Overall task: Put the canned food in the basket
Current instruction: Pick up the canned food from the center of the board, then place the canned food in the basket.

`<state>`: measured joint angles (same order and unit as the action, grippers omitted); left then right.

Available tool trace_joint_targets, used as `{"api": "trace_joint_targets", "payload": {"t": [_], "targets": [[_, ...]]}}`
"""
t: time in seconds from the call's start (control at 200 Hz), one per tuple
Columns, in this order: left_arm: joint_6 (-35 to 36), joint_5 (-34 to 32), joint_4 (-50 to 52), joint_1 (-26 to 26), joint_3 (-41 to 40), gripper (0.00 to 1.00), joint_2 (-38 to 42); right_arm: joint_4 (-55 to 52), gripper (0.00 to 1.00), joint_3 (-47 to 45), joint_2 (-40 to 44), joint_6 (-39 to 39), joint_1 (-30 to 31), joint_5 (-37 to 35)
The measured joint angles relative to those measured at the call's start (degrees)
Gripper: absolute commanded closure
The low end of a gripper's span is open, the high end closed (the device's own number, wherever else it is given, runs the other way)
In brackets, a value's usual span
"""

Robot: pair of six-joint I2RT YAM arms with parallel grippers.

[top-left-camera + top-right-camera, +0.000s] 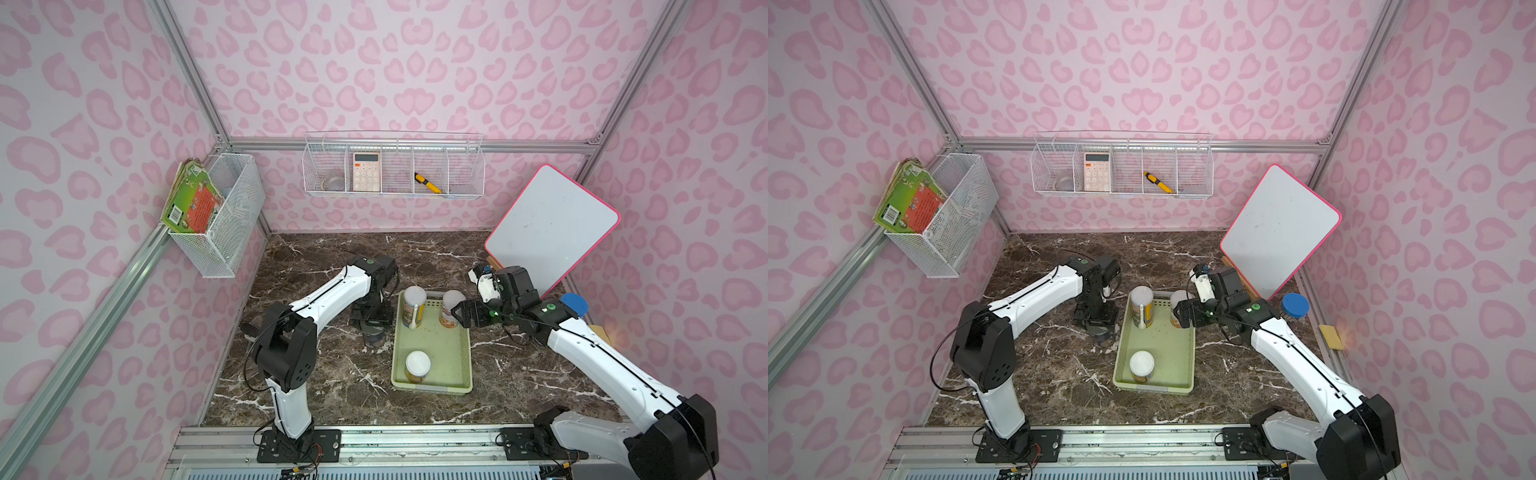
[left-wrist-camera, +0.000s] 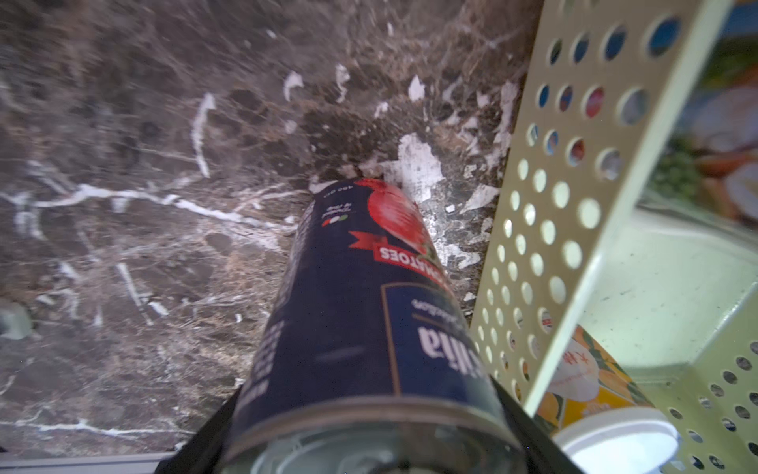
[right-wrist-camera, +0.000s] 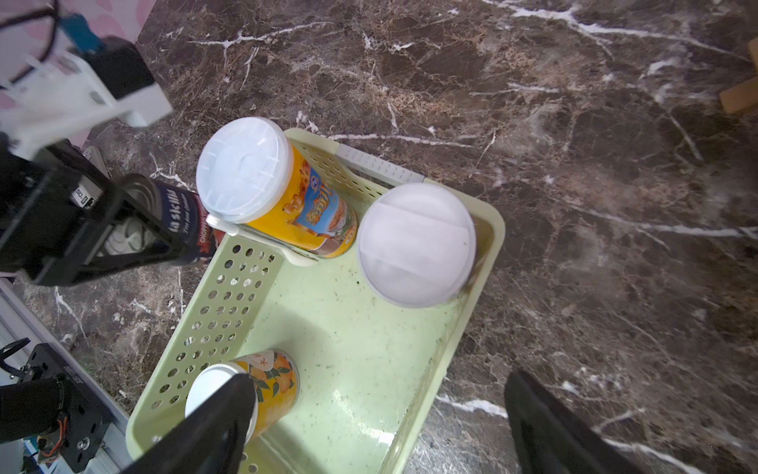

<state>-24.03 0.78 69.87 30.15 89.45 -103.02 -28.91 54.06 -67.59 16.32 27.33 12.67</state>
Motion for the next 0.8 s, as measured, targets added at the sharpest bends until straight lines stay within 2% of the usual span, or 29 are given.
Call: {"api": "trace_joint_targets", "payload": {"t": [0.205,0.33,0.55,0.8], "targets": [[0.2,-1.8,7.9,0.7,9.1,1.0,6.0,0.2,0.02,-0.9,1.3,0.1,-1.7,0.0],[0.9,-1.3,11.6,6.3,15.1,1.0,7.1,0.3,0.02,-1.4,2.2,0.1,-3.5,0.0],[1.2,3.0,13.8,19.5,27.5,1.0,-1.4,0.3,0.02,-3.5,4.6,0.4,-8.3,0.0],[0.2,5.7,12.3,23.9,29.7,1.0,-9.6,0.3,0.02,-5.4,7.0,0.6,-10.8,0.5]]}}
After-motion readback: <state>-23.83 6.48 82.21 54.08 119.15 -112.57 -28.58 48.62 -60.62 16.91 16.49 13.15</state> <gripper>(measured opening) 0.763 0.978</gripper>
